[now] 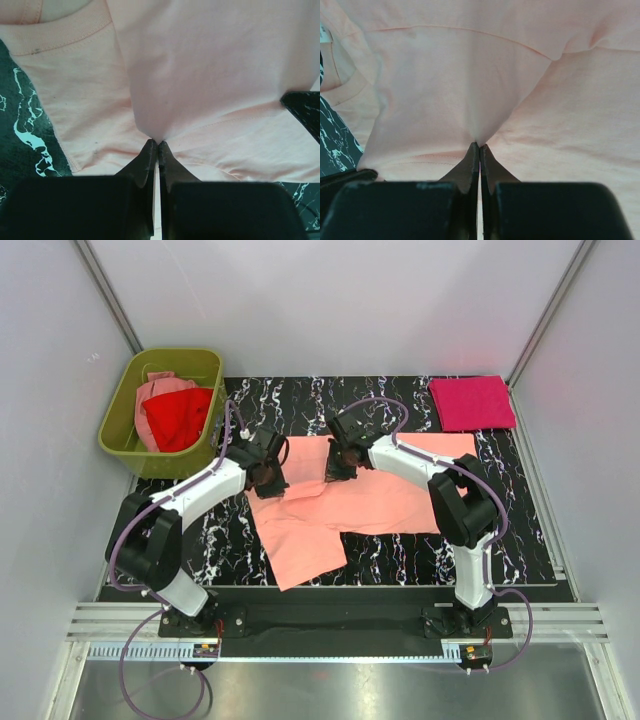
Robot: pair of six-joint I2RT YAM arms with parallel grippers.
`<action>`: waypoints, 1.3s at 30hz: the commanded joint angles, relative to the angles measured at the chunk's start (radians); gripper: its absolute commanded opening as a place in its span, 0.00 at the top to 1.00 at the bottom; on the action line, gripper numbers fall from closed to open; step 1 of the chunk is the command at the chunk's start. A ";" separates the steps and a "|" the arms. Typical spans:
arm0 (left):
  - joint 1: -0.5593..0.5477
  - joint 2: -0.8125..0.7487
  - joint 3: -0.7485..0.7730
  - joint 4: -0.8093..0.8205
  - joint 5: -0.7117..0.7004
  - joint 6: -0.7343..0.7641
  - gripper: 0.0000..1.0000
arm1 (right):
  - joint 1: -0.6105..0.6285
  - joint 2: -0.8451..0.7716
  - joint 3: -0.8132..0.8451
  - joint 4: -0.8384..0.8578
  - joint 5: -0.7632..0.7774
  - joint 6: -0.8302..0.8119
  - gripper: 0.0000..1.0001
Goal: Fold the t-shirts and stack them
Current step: Fold the tshirt
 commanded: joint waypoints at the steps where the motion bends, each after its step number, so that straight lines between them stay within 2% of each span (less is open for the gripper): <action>1: 0.002 -0.032 -0.027 -0.011 -0.078 0.003 1.00 | 0.010 -0.048 0.035 -0.056 0.030 -0.063 1.00; 8: -0.004 -0.019 -0.068 0.049 0.049 -0.018 0.99 | 0.010 -0.009 0.042 -0.093 0.005 -0.105 1.00; 9: -0.004 -0.018 -0.070 0.050 0.068 -0.021 0.95 | 0.010 -0.006 0.044 -0.099 0.007 -0.109 0.95; 10: -0.002 -0.019 -0.062 0.049 0.083 -0.017 0.77 | 0.010 -0.006 0.045 -0.109 0.013 -0.115 0.92; 11: -0.004 -0.026 -0.029 0.026 0.089 -0.011 0.70 | 0.010 -0.009 0.050 -0.116 0.021 -0.128 0.87; 12: -0.001 -0.030 -0.004 0.008 0.077 0.000 0.65 | 0.008 -0.017 0.059 -0.123 0.030 -0.134 0.80; 13: 0.002 -0.038 0.022 -0.028 0.038 0.026 0.54 | 0.005 -0.030 0.065 -0.143 0.060 -0.138 0.70; 16: 0.054 -0.044 0.123 -0.049 0.013 0.083 0.48 | -0.030 -0.072 0.072 -0.151 0.059 -0.146 0.62; 20: 0.132 0.055 0.249 -0.045 0.020 0.144 0.48 | -0.114 -0.100 0.062 -0.151 0.051 -0.157 0.61; 26: 0.157 0.270 0.422 -0.045 0.013 0.235 0.50 | -0.268 -0.077 0.045 -0.142 0.044 -0.177 0.64; 31: 0.177 0.407 0.530 -0.066 0.001 0.261 0.53 | -0.377 -0.035 0.061 -0.155 0.126 -0.197 0.66; 35: 0.197 0.549 0.643 -0.125 -0.076 0.262 0.55 | -0.485 0.009 0.053 -0.154 0.169 -0.218 0.67; 39: 0.212 0.646 0.745 -0.158 -0.130 0.288 0.56 | -0.564 0.057 0.050 -0.162 0.284 -0.224 0.71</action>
